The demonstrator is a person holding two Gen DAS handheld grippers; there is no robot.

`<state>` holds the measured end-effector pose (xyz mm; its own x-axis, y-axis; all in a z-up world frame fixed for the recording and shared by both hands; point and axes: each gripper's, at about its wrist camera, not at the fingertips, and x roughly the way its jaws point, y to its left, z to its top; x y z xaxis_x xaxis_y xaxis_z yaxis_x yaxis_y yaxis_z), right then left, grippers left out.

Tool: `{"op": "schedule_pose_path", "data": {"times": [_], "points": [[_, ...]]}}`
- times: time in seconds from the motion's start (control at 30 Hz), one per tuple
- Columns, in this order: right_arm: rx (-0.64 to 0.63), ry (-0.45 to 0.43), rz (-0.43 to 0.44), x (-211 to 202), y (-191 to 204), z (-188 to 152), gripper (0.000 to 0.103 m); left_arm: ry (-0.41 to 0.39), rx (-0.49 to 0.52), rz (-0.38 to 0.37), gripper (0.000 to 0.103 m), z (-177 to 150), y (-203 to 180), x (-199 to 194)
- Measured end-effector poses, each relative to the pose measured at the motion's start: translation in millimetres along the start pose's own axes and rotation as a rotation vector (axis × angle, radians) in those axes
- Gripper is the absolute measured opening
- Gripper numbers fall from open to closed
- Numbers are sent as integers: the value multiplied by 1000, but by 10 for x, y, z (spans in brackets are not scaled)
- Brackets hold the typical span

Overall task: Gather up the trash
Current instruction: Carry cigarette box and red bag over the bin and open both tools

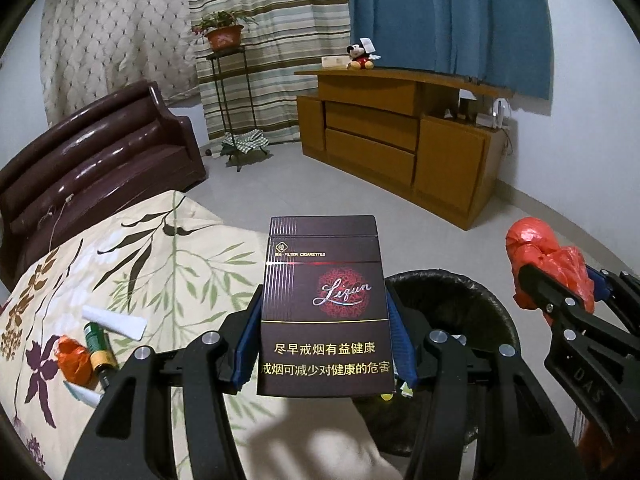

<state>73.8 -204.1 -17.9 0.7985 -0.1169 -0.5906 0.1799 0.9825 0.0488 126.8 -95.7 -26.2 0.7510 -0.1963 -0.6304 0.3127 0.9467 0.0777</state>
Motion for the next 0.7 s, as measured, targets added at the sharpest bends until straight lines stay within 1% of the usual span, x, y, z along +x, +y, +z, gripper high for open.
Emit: {"op": "schedule_pose_path", "data": {"times": [0.2, 0.27, 0.3, 0.7], "points": [[10, 5, 2, 76, -50, -8, 42, 24, 9, 10, 56, 34, -83, 122], [16, 7, 0, 87, -65, -9, 46, 33, 6, 15, 70, 33, -85, 150], [21, 5, -2, 93, -65, -3, 49, 34, -1, 16, 71, 31, -77, 154], [50, -9, -12, 78, -127, -41, 49, 38, -23, 12, 72, 51, -35, 148]]}}
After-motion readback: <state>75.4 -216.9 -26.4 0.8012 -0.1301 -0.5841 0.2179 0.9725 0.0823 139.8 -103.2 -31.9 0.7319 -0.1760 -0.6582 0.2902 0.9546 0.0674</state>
